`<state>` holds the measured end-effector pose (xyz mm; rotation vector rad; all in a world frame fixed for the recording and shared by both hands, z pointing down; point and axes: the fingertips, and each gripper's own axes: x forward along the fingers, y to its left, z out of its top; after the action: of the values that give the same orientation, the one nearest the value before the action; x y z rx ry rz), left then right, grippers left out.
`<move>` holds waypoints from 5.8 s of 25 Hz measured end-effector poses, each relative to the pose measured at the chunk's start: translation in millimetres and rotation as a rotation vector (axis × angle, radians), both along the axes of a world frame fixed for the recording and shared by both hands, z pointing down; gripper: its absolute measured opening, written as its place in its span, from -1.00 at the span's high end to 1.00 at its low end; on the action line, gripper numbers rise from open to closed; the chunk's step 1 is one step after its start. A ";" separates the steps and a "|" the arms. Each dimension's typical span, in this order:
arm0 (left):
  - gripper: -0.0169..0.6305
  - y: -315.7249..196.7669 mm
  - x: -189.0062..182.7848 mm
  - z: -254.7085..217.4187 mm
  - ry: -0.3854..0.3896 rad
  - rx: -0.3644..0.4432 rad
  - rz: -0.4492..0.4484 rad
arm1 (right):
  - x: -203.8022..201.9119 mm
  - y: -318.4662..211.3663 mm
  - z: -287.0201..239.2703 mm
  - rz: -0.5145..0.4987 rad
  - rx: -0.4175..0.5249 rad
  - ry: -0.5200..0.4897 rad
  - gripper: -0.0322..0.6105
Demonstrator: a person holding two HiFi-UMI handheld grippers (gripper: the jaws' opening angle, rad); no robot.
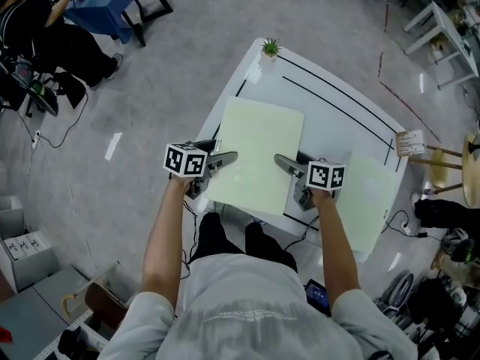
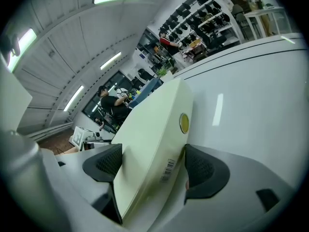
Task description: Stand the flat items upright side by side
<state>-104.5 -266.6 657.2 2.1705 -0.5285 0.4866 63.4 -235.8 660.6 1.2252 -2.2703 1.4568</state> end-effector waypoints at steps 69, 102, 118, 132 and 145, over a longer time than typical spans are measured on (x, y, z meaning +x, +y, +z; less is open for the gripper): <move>-0.36 11.1 18.4 -28.2 0.353 -0.126 -0.228 | 36.3 -2.5 -99.4 0.080 0.490 -0.371 -0.25; -0.42 43.0 55.8 -57.3 0.386 0.064 0.131 | 16.0 23.1 -106.0 -0.178 0.447 -0.389 -0.28; 0.10 60.3 81.6 -111.9 0.531 0.162 0.213 | 27.9 14.6 -147.7 -0.218 0.586 -0.278 -0.32; 0.11 45.3 120.8 -183.2 0.413 0.450 0.215 | 106.0 16.6 -229.5 0.093 0.813 0.018 -0.32; 0.10 -8.4 151.7 -172.5 0.077 0.752 -0.175 | 209.8 73.6 -226.3 0.370 0.736 0.499 0.36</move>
<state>47.2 -275.0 484.7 2.7955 -0.9612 0.1022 273.2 -162.2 434.3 2.0049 -2.3283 0.2500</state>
